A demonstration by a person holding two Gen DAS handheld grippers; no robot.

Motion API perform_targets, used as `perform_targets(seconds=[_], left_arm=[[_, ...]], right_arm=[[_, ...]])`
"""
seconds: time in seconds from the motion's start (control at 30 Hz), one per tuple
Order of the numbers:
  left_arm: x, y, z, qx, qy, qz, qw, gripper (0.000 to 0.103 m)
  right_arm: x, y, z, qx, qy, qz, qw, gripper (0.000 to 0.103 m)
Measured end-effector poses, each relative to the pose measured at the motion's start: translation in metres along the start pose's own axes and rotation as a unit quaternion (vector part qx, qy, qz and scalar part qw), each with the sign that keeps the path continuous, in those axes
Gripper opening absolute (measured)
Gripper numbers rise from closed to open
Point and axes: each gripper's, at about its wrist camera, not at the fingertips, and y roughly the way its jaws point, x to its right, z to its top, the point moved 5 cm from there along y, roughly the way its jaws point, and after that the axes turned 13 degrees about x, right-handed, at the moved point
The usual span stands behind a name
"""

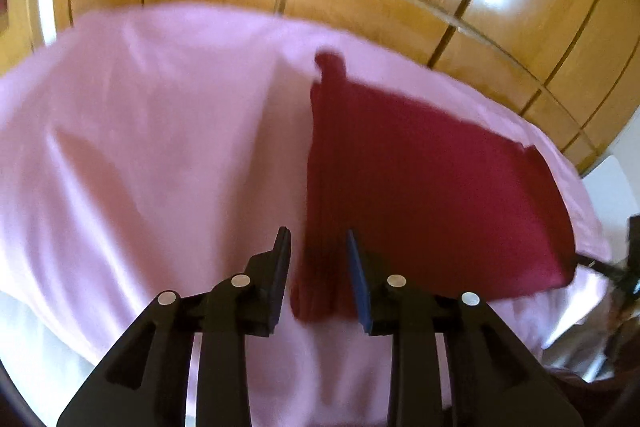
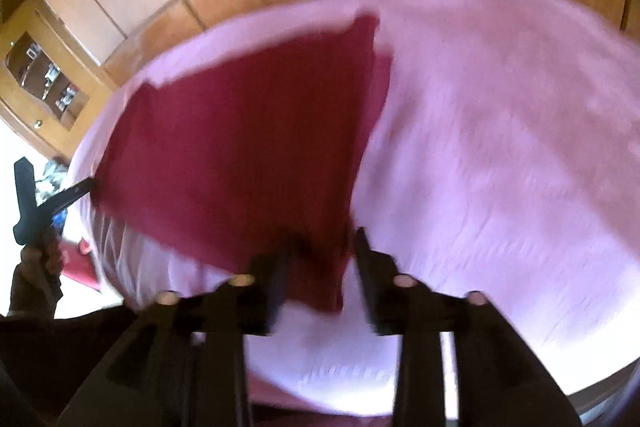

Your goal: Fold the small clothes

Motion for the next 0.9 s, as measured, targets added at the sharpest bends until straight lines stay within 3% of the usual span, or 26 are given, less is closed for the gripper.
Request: perform_targets(seconds=[0.13, 0.2, 0.33, 0.5, 0.57, 0.63, 0.8, 0.9], left_arm=[[0.022, 0.011, 0.016, 0.023, 0.026, -0.006, 0.9994, 0.027], [0.037, 0.02, 0.02, 0.027, 0.041, -0.015, 0.9987, 0.027], [0.059, 0.053, 0.028, 0.025, 0.059, -0.025, 0.9976, 0.027], [0.031, 0.114, 0.021, -0.022, 0.03, 0.035, 0.9987, 0.027], [0.019, 0.118, 0.022, -0.022, -0.014, 0.013, 0.9996, 0.027], [0.019, 0.112, 0.028, -0.023, -0.024, 0.013, 0.9994, 0.027], [0.04, 0.099, 0.058, 0.022, -0.002, -0.008, 0.9997, 0.027], [0.053, 0.117, 0.07, 0.022, 0.022, -0.004, 0.9995, 0.027]], right_arm=[[-0.013, 0.015, 0.036, 0.051, -0.015, -0.007, 0.999, 0.054], [-0.025, 0.036, 0.046, 0.058, -0.031, -0.018, 0.998, 0.063], [-0.03, 0.083, 0.061, 0.059, -0.031, -0.039, 0.997, 0.071], [0.011, 0.137, 0.068, 0.046, -0.023, -0.118, 0.992, 0.074], [0.024, 0.141, 0.065, 0.058, -0.005, -0.109, 0.992, 0.075], [0.023, 0.141, 0.064, 0.069, -0.017, -0.116, 0.991, 0.076], [0.023, 0.141, 0.062, 0.076, -0.027, -0.118, 0.99, 0.078], [0.023, 0.138, 0.061, 0.078, -0.028, -0.118, 0.989, 0.078]])
